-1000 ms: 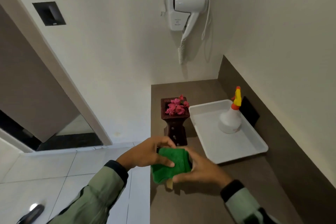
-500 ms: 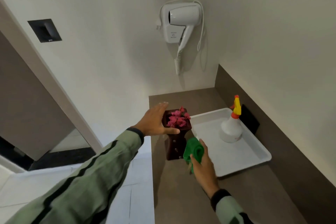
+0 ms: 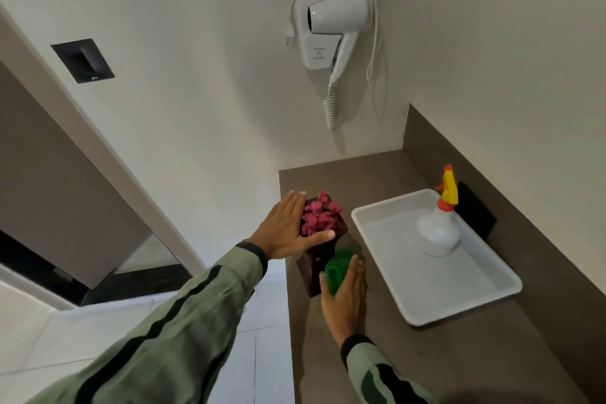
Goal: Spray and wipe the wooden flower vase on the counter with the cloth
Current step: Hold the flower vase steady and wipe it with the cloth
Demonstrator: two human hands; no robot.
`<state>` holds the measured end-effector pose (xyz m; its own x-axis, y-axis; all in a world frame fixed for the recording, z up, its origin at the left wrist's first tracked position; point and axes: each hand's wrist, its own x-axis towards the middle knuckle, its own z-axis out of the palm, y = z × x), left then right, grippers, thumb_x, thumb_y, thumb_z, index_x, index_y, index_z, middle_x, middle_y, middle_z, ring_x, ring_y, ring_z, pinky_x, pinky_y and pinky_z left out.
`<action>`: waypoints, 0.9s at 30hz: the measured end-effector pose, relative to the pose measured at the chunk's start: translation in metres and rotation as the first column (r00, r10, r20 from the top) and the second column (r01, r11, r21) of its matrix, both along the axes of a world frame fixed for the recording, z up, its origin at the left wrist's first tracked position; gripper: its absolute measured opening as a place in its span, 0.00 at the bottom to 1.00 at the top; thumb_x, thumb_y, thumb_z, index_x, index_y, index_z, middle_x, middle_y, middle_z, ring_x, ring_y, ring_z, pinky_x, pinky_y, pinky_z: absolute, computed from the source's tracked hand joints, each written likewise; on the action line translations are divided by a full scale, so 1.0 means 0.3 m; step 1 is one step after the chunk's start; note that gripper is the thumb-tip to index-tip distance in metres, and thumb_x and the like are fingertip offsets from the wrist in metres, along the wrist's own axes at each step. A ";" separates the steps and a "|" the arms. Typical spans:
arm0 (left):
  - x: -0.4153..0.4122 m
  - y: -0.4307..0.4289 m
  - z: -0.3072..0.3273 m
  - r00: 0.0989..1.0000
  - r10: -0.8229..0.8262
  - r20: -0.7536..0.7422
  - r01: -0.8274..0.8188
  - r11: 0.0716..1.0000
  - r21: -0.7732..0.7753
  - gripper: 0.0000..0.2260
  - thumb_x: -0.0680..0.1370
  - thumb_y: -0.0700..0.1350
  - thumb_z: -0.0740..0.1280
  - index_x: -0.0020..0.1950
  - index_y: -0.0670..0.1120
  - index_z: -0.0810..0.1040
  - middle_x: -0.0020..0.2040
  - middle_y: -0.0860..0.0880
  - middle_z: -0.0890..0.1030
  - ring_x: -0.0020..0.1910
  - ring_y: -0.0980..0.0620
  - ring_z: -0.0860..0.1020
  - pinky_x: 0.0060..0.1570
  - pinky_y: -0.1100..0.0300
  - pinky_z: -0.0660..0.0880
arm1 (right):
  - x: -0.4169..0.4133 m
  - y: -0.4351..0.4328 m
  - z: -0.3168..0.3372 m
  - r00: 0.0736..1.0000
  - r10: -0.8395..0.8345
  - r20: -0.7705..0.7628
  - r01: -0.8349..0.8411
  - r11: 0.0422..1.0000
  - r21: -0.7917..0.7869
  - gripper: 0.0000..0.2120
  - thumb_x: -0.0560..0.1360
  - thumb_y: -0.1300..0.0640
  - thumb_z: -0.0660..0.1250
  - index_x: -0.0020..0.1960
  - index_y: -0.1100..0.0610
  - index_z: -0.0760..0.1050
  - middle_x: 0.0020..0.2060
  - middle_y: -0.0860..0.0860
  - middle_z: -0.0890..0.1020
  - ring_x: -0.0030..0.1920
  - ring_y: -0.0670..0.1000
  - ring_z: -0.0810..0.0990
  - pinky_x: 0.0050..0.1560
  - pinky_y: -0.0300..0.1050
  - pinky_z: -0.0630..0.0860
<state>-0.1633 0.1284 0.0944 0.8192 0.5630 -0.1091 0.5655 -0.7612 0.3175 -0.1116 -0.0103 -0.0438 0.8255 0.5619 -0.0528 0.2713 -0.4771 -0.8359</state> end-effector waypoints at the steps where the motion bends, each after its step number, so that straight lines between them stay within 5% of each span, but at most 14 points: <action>1: 0.000 0.000 -0.010 1.000 0.005 -0.002 -0.005 1.000 -0.003 0.56 0.65 0.79 0.53 0.80 0.44 0.45 0.82 0.45 0.49 0.81 0.47 0.46 0.78 0.47 0.45 | -0.013 0.018 -0.003 1.000 -0.018 -0.013 0.019 1.000 0.010 0.38 0.76 0.51 0.66 0.77 0.58 0.48 0.77 0.59 0.56 0.77 0.59 0.55 0.76 0.59 0.58; 8: 0.001 -0.001 -0.029 0.995 0.047 0.090 -0.037 0.993 -0.109 0.55 0.64 0.77 0.59 0.80 0.47 0.46 0.82 0.46 0.49 0.80 0.48 0.45 0.77 0.47 0.47 | -0.102 0.059 -0.033 0.993 -0.095 -0.077 0.102 0.991 0.087 0.37 0.76 0.65 0.66 0.76 0.59 0.47 0.77 0.60 0.54 0.77 0.59 0.52 0.77 0.59 0.55; 15: 0.002 -0.004 -0.034 0.995 0.051 0.090 -0.042 0.994 -0.099 0.51 0.68 0.73 0.63 0.80 0.47 0.46 0.82 0.45 0.50 0.80 0.47 0.45 0.77 0.47 0.47 | -0.149 0.046 -0.022 0.996 -0.052 -0.078 0.051 0.999 -0.019 0.37 0.78 0.60 0.65 0.76 0.56 0.43 0.78 0.58 0.52 0.77 0.60 0.54 0.75 0.59 0.61; 22: -0.003 -0.009 -0.022 0.996 0.052 0.070 -0.046 0.995 -0.085 0.50 0.70 0.72 0.63 0.80 0.47 0.45 0.82 0.45 0.48 0.80 0.47 0.43 0.77 0.47 0.46 | -0.229 0.003 -0.009 0.991 0.088 -0.096 -0.095 0.993 -0.076 0.38 0.79 0.54 0.63 0.75 0.51 0.37 0.77 0.56 0.57 0.73 0.58 0.67 0.71 0.54 0.69; 27: -0.028 -0.018 -0.003 0.994 0.052 0.100 -0.037 0.988 -0.147 0.50 0.71 0.71 0.63 0.81 0.46 0.42 0.82 0.46 0.45 0.80 0.49 0.41 0.76 0.50 0.44 | -0.229 -0.060 0.011 0.958 0.191 -0.213 -0.191 0.981 0.023 0.33 0.80 0.54 0.60 0.77 0.53 0.45 0.74 0.55 0.66 0.69 0.54 0.72 0.68 0.49 0.72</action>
